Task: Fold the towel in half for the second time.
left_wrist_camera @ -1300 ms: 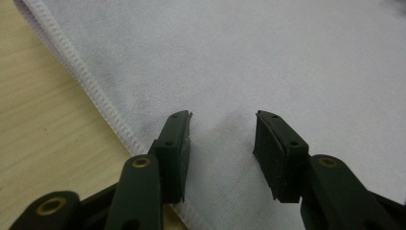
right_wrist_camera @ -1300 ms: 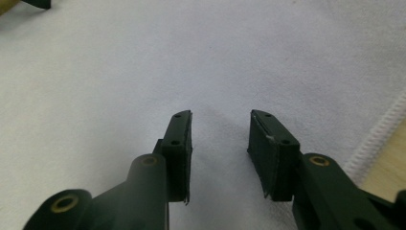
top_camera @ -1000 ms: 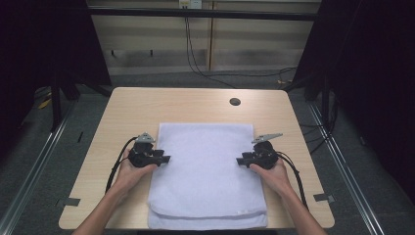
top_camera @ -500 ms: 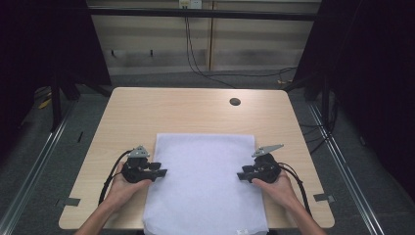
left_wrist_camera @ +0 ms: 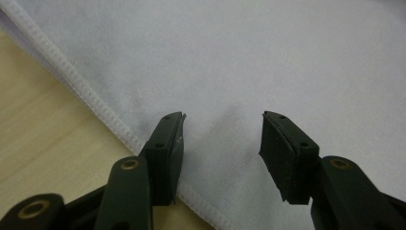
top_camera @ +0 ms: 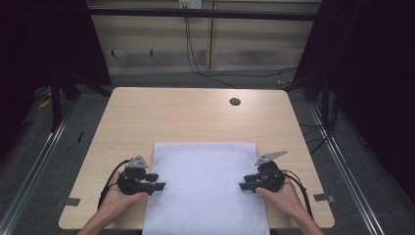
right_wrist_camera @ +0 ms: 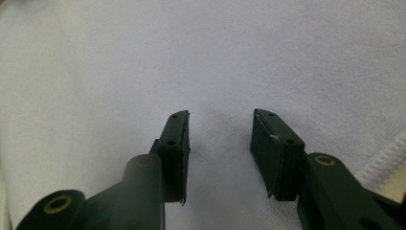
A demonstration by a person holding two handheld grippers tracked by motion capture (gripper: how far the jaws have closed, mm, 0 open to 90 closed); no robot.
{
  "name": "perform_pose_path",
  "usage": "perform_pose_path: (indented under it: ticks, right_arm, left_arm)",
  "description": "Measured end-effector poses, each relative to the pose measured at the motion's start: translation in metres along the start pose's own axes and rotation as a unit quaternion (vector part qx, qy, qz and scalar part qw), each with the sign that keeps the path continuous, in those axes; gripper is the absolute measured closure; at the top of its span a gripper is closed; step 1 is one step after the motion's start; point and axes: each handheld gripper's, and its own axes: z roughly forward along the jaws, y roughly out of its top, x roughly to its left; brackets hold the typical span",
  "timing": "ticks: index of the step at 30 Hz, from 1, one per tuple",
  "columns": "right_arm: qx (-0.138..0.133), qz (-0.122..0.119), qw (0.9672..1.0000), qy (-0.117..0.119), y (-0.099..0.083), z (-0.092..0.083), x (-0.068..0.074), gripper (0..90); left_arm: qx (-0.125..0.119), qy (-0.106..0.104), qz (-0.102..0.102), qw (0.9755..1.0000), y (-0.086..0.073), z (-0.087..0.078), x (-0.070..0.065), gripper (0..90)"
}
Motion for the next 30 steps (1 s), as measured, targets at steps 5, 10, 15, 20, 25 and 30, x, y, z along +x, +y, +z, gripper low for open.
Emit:
perform_pose_path:
  ticks: [5, 10, 15, 20, 25, 30]
  right_arm:
    - [-0.077, 0.017, 0.9952, -0.059, 0.014, -0.019, -0.016, 52.9]
    - [-0.090, 0.034, 0.9897, -0.106, 0.028, -0.020, -0.057, 51.5]
    - [-0.098, 0.060, 0.9862, -0.119, 0.039, -0.011, -0.088, 49.9]
    - [-0.101, 0.067, 0.9868, -0.107, 0.051, -0.004, -0.100, 52.6]
    - [-0.087, 0.076, 0.9888, -0.095, 0.052, 0.005, -0.107, 54.5]
    - [-0.086, 0.094, 0.9881, -0.087, 0.047, 0.011, -0.117, 55.3]
  left_arm:
    - [-0.056, 0.013, -0.024, 0.9980, 0.018, -0.005, 0.023, 46.8]
    - [-0.061, 0.064, -0.056, 0.9944, 0.034, 0.004, 0.063, 46.6]
    - [-0.073, 0.077, -0.061, 0.9925, 0.046, 0.011, 0.083, 47.0]
    - [-0.077, 0.093, -0.056, 0.9911, 0.053, 0.016, 0.092, 45.6]
    - [-0.057, 0.071, -0.063, 0.9938, 0.053, 0.026, 0.098, 47.6]
    - [-0.040, 0.072, -0.066, 0.9944, 0.050, 0.034, 0.102, 51.0]
